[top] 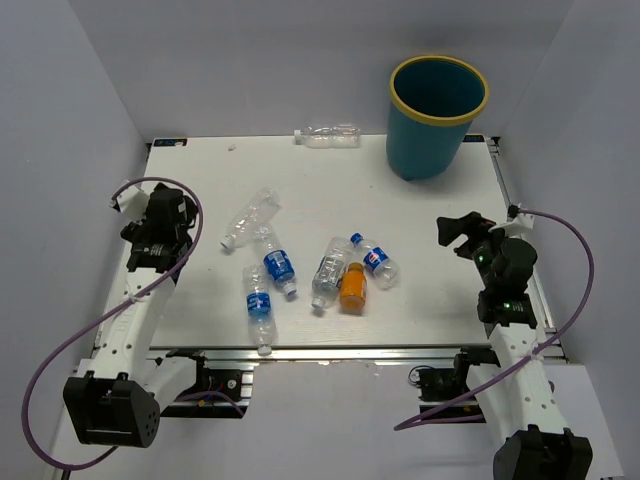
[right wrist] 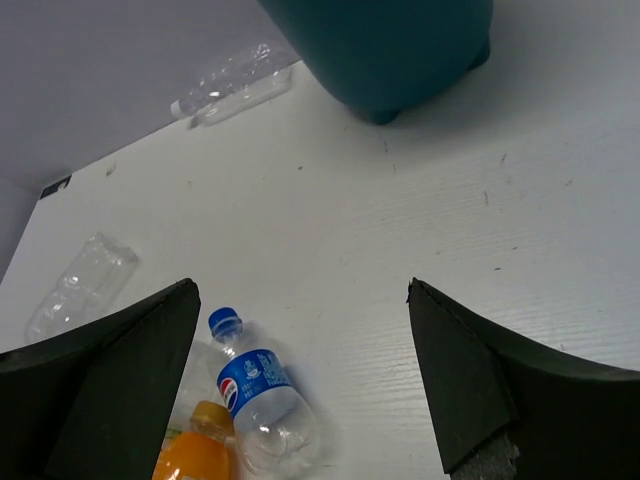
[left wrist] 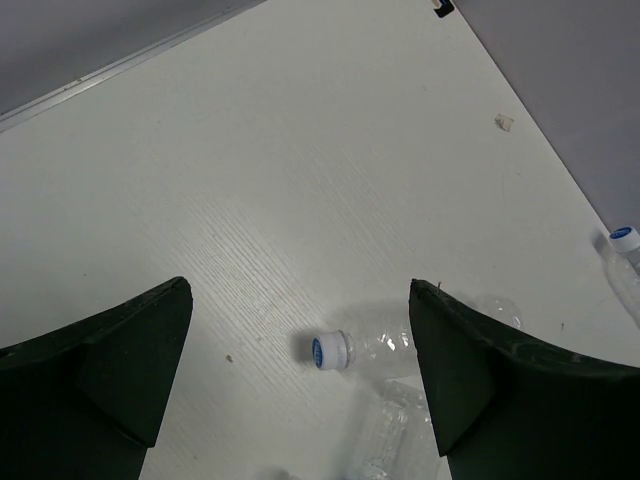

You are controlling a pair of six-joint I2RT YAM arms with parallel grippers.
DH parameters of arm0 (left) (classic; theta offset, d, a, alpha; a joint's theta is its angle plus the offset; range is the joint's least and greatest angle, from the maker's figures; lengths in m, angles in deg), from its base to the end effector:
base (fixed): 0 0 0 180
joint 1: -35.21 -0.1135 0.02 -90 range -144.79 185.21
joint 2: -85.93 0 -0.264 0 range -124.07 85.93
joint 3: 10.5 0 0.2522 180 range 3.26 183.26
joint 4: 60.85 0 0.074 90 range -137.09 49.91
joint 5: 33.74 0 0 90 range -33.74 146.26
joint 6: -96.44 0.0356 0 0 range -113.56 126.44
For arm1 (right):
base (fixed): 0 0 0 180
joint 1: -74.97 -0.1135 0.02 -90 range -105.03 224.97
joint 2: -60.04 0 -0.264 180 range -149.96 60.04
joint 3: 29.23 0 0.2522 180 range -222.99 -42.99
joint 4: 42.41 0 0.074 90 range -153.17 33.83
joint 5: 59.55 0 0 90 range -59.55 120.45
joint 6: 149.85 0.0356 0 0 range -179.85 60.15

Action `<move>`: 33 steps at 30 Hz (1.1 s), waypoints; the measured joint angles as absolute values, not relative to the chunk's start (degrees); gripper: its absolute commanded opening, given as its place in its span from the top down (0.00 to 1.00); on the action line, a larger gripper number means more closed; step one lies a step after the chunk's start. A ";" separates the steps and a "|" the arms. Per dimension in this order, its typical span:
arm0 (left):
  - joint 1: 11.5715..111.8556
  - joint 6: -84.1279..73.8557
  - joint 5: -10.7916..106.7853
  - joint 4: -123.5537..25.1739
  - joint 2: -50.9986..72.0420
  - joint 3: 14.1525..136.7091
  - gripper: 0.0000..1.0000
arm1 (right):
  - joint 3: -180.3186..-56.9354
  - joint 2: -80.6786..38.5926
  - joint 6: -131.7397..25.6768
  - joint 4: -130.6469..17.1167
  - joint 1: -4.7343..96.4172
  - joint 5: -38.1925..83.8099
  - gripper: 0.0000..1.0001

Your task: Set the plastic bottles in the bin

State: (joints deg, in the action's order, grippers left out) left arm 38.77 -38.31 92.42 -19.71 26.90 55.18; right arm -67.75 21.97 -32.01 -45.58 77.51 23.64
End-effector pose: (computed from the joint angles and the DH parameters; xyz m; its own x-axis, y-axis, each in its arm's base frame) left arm 0.2202 0.0073 0.3109 -0.0949 -0.5636 -0.8206 -0.7070 0.6185 -0.3430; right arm 0.1736 -0.0035 0.2731 -0.0766 0.4676 -0.8806 -0.0436 0.8808 0.4715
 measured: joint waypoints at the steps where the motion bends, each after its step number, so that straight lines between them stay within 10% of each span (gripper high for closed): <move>1: 38.74 -38.09 92.05 -20.04 26.92 55.05 0.02 | -67.75 21.69 -32.25 -45.45 77.51 22.50 0.11; 11: 38.68 -33.17 82.74 -27.08 26.05 50.55 0.02 | -69.73 7.15 -45.04 -39.00 69.43 -8.31 0.11; 18: 38.70 -29.94 75.22 -30.07 22.90 49.67 0.02 | -80.77 -4.49 -60.86 -52.22 48.97 3.34 0.11; 28: 38.70 -29.08 74.83 -31.19 23.14 49.46 0.02 | -89.43 -24.49 -65.65 -63.44 45.91 24.76 0.11; 33: 38.70 -29.11 75.39 -31.16 23.14 49.37 0.02 | -94.59 -32.12 -64.58 -67.63 45.69 31.42 0.37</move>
